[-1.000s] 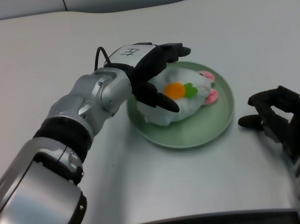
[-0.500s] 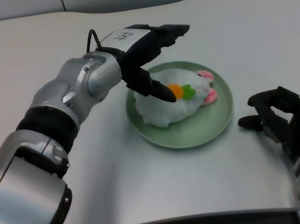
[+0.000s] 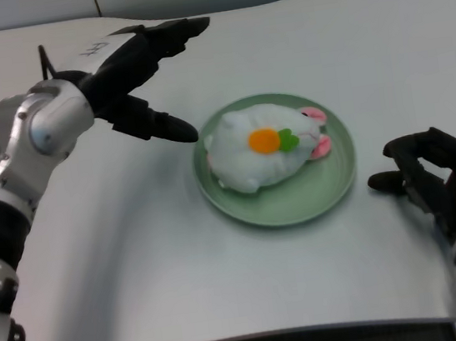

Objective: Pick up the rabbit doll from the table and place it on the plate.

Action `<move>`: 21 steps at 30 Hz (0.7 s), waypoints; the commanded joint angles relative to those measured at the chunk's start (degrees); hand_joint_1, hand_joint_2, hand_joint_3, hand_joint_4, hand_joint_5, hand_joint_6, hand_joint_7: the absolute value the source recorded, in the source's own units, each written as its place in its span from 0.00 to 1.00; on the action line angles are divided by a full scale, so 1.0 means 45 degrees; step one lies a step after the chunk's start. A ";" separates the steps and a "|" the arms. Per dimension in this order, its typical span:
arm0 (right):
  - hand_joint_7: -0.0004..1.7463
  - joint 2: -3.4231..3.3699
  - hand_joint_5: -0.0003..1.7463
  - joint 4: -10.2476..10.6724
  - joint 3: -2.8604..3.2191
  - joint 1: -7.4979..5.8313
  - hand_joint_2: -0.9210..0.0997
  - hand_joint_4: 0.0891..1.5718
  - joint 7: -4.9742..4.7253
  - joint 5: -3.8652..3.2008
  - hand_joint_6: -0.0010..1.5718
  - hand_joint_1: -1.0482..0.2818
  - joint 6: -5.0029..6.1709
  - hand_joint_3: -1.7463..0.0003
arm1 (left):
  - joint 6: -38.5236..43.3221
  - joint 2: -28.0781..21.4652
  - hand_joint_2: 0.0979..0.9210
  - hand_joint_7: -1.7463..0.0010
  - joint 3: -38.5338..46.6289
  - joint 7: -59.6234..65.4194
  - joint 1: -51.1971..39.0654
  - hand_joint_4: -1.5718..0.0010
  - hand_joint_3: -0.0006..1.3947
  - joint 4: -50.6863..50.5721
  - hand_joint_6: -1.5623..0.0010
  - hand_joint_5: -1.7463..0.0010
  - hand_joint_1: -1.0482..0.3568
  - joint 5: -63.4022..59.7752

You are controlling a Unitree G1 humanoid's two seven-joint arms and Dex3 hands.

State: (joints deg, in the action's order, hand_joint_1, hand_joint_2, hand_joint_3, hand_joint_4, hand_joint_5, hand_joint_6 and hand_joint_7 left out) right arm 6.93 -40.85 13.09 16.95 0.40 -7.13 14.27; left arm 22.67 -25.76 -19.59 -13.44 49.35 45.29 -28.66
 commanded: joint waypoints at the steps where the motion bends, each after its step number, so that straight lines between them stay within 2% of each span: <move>1: 0.65 0.0000 0.51 -0.0222 0.0007 0.0080 0.00 0.51 0.0038 -0.0012 0.54 0.22 0.0103 0.93 | -0.0123 -0.0598 1.00 0.97 0.0606 -0.0095 -0.1220 0.95 0.09 -0.1131 0.93 0.97 0.05 0.0497; 2: 0.65 0.0019 0.51 -0.0233 0.0005 0.0092 0.00 0.51 0.0052 -0.0003 0.54 0.22 0.0114 0.93 | -0.0158 -0.0739 1.00 0.97 0.0777 -0.0042 -0.1577 0.94 0.09 -0.1467 0.93 0.97 0.07 0.0587; 5: 0.66 -0.0017 0.51 -0.0042 0.0020 0.0091 0.00 0.51 -0.0017 -0.0046 0.55 0.22 -0.0135 0.93 | -0.0333 -0.0957 1.00 0.98 0.1153 -0.0003 -0.2326 0.93 0.11 -0.2269 0.92 0.97 0.10 0.0779; 8: 0.66 0.0044 0.51 -0.0132 -0.0011 0.0088 0.00 0.52 0.0039 0.0012 0.55 0.22 -0.0003 0.93 | -0.0328 -0.1048 1.00 0.97 0.1545 0.0120 -0.2969 0.91 0.11 -0.2816 0.91 0.96 0.11 0.0995; 12: 0.66 0.0007 0.51 -0.0106 -0.0053 0.0083 0.00 0.51 -0.0088 0.0082 0.54 0.22 -0.0018 0.92 | -0.0063 -0.1180 1.00 0.98 0.2243 -0.0074 -0.4118 0.90 0.13 -0.3464 0.90 0.95 0.17 0.1783; 15: 0.67 -0.0047 0.51 -0.0027 -0.0042 0.0039 0.00 0.51 -0.0042 0.0018 0.54 0.21 -0.0030 0.93 | -0.0013 -0.0786 1.00 0.97 0.2790 0.0030 -0.4790 0.87 0.14 -0.3615 0.87 0.93 0.24 0.2717; 17: 0.67 -0.0032 0.51 0.0015 -0.0086 0.0000 0.00 0.51 -0.0075 0.0087 0.53 0.22 -0.0056 0.93 | -0.0127 -0.0243 1.00 0.95 0.3267 0.0164 -0.5348 0.81 0.15 -0.3814 0.83 0.90 0.31 0.3595; 19: 0.67 -0.0016 0.51 0.0012 -0.0107 -0.0017 0.00 0.51 -0.0076 0.0117 0.53 0.22 -0.0027 0.92 | -0.0335 0.0174 1.00 0.95 0.3621 0.0208 -0.5807 0.80 0.16 -0.4042 0.81 0.89 0.33 0.4226; 20: 0.67 -0.0010 0.51 -0.0008 -0.0112 -0.0017 0.00 0.51 -0.0094 0.0134 0.53 0.22 0.0003 0.92 | -0.0503 0.0386 1.00 0.96 0.3803 0.0158 -0.6098 0.79 0.17 -0.4210 0.78 0.79 0.36 0.4592; 21: 0.67 -0.0006 0.51 -0.0022 -0.0117 -0.0016 0.00 0.51 -0.0109 0.0146 0.53 0.21 0.0023 0.92 | -0.0641 0.0536 1.00 0.97 0.3935 0.0112 -0.6310 0.84 0.19 -0.4352 0.75 0.62 0.37 0.4853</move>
State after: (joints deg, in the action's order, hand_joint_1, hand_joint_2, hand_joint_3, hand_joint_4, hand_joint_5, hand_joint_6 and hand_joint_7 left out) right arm 7.11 -41.23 12.57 17.29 0.19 -6.58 14.23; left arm 20.74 -24.17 -3.03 -12.93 22.56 26.70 -8.43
